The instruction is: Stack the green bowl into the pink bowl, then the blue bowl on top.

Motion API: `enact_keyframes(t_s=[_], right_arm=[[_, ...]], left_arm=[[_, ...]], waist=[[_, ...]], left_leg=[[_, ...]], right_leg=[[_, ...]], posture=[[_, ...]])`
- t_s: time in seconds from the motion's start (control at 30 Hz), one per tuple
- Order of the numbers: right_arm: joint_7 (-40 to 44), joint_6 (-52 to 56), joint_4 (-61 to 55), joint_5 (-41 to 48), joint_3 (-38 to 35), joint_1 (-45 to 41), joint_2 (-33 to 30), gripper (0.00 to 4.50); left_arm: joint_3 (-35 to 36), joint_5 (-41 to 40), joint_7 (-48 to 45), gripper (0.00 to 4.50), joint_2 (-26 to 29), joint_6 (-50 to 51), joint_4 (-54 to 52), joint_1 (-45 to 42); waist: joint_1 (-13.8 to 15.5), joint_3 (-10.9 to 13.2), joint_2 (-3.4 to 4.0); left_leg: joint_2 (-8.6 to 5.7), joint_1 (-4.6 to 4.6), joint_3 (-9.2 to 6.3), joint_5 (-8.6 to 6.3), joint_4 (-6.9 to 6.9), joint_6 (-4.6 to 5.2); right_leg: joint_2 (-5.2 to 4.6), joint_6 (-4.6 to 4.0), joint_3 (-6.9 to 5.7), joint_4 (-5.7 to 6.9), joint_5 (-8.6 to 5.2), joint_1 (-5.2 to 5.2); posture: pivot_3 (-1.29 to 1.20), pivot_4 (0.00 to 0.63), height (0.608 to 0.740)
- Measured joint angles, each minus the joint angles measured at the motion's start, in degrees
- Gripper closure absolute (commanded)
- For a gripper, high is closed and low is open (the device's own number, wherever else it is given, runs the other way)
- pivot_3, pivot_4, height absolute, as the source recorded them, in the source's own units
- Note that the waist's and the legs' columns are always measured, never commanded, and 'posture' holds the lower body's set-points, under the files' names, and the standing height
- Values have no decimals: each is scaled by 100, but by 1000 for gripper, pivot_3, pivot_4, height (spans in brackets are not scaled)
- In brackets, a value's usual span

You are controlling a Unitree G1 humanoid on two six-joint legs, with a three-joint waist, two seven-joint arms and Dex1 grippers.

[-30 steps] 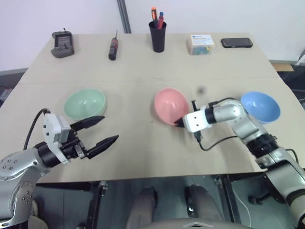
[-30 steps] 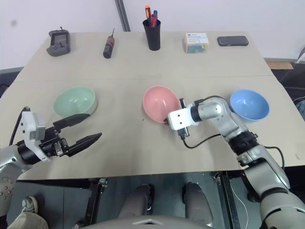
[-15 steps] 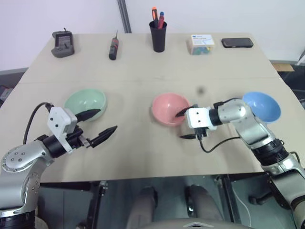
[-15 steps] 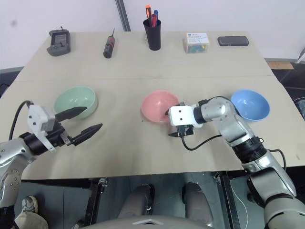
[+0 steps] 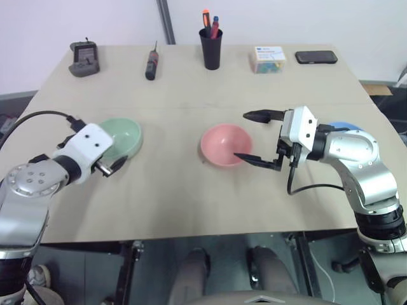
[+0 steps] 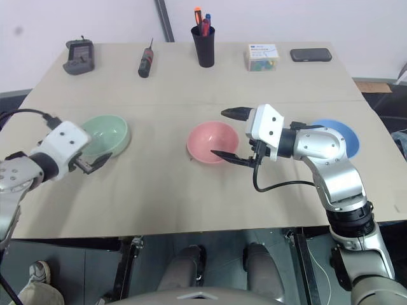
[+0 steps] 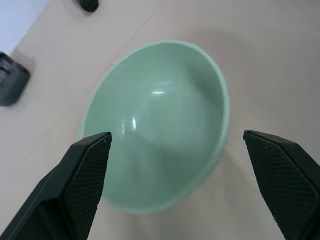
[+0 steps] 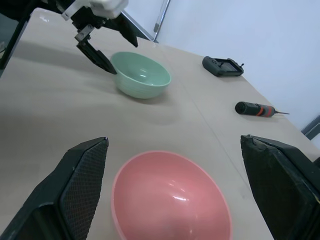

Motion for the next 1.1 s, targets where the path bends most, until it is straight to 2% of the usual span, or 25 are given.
enact_keyframes(t_s=[0.07, 0.1, 0.13, 0.17, 0.2, 0.27, 0.3, 0.4, 0.43, 0.67, 0.8, 0.93, 1.1], right_arm=[[-72, -12, 2, 1, 0, 3, -2, 0], [-108, -29, 5, 1, 0, 5, -12, 0], [-112, -29, 7, 1, 0, 5, -14, 0], [-132, -42, 12, 1, 1, 20, -30, 0], [-139, -43, 14, 1, 1, 23, -36, 0], [-151, -73, 14, 3, -2, 56, -116, 0], [-153, -78, 16, 3, -3, 70, -142, 0], [-172, -124, 17, 5, -8, 144, -206, 0], [-192, -142, 17, 8, -17, 167, -239, 0], [-381, -139, -31, 61, -330, 571, -555, 0], [-593, 0, -320, 66, -895, 1259, -948, 0], [-927, 350, -999, 127, -1416, 1918, -1152, 0], [-1249, 669, -1580, 187, -1841, 2562, -1238, 0]], left_arm=[[-284, 128, -116, 537, 114, 120, 13, -122], [-494, 177, -240, 967, 215, 219, 11, -162], [-530, 183, -261, 1204, 224, 243, 12, -162], [-602, 183, -362, 1827, 235, 340, 12, -190], [-613, 184, -380, 1981, 239, 369, 12, -196], [-714, 242, -458, 2886, 303, 380, 38, -273], [-736, 255, -477, 3129, 318, 379, 58, -301], [-837, 349, -538, 4253, 326, 378, 206, -468], [-904, 349, -582, 4454, 326, 420, 258, -556], [-1033, 3, -1080, 4454, 109, 185, 208, -1154], [-1310, -519, -1707, 4454, -279, -246, -224, -2249], [-1914, -674, -2243, 4454, -661, -487, -179, -3068], [-2637, -548, -2793, 4454, -1159, -1106, 458, -3536]], waist=[[-14, 1, 1], [-16, 1, 0], [-16, 1, 0], [-11, 1, -1], [-8, 2, -1], [-3, 2, -1], [1, 2, -1], [5, 2, -2], [4, 2, -2], [41, 7, -11], [159, 8, -15], [125, 7, -12], [114, 7, -12]], left_leg=[[1, 1, 3, 0, -3, 0], [2, 0, 4, 0, -6, 0], [2, 0, 4, 0, -8, 0], [2, -4, 3, 0, -10, 0], [2, -6, 2, 0, -10, 0], [2, -7, 2, 0, -11, 0], [1, -7, 2, 0, -10, 0], [0, -7, 3, 0, -10, 0], [0, -7, 3, 0, -10, 0], [-1, -15, 0, 0, -7, 0], [-7, -23, -3, 0, 7, 0], [-5, -16, 6, 0, 8, 0], [2, -14, 5, 0, 19, 1]], right_leg=[[1, 0, 2, 1, 0, -3], [1, 0, 2, 1, 0, -6], [1, 0, 2, 1, 0, -8], [1, -1, 1, 1, 0, -11], [1, -1, 1, 1, 0, -13], [1, -1, 1, 0, 0, -13], [0, -1, 1, 0, 0, -12], [0, 0, 1, 0, 0, -12], [0, 0, 2, 1, 0, -12], [-1, 0, -1, -1, 0, -12], [-6, 1, -3, -2, 0, -11], [-1, 2, 5, 5, 0, -9], [10, 2, 6, 9, -1, -7]], posture=[[0, 150, 740], [0, 150, 740], [0, 150, 740], [0, 150, 740], [0, 150, 740], [0, 150, 740], [0, 150, 740], [0, 150, 740], [0, 150, 740], [0, 150, 740], [0, 150, 740], [0, 150, 740], [0, 150, 740]])
